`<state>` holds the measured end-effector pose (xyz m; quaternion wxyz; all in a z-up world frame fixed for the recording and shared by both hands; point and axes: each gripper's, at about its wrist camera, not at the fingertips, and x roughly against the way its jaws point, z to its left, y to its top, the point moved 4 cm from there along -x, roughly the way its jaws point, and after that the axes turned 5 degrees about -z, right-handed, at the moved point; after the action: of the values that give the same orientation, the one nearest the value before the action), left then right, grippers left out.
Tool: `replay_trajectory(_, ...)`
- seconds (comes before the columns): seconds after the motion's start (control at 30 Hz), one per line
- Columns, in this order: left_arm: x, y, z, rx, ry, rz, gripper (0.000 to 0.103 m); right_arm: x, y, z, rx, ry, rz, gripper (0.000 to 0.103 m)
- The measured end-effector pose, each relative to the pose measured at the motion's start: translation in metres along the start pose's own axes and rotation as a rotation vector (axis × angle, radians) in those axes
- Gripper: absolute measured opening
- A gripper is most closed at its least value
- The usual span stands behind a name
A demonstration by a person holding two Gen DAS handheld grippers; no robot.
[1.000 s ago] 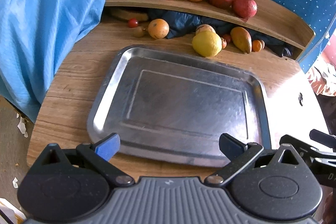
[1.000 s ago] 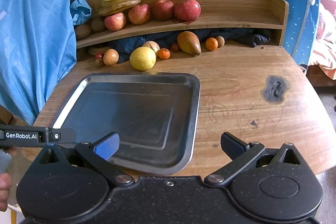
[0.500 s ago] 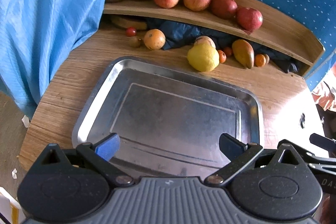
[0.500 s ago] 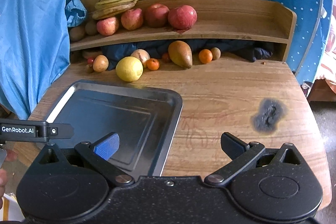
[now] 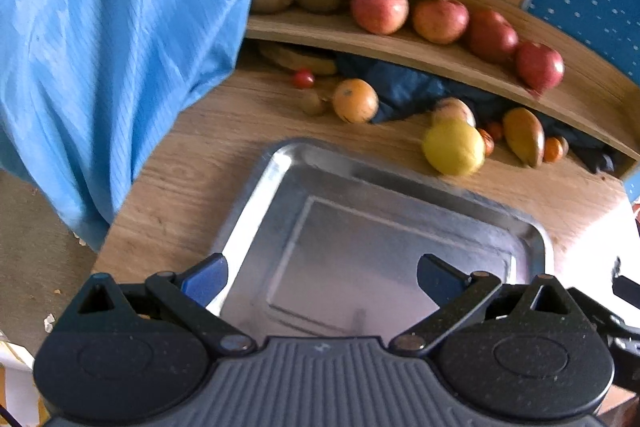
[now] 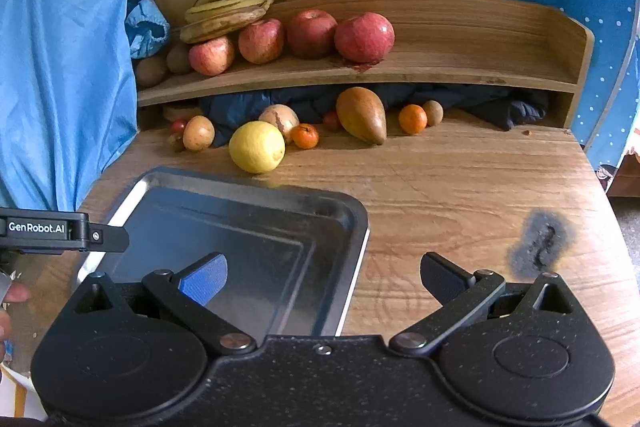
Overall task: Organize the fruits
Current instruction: 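Grasp the small brown kiwi with the left tool while the right tool grasps the orange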
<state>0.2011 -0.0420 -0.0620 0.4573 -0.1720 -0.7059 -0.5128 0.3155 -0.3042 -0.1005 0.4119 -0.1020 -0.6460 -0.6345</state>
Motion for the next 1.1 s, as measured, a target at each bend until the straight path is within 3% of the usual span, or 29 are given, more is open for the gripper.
replay_trajectory(0.6, -0.061, 0.07, 0.053, -0.018, 0.006, 0.036, 0.102, -0.048, 0.024, 0.067, 0.062, 0.0, 0.008, 0.103)
replay_trajectory(1.1, -0.105, 0.096, 0.059, -0.105, -0.081, 0.085, 0.102, -0.08, 0.035, 0.113, 0.088, -0.047, 0.006, 0.103)
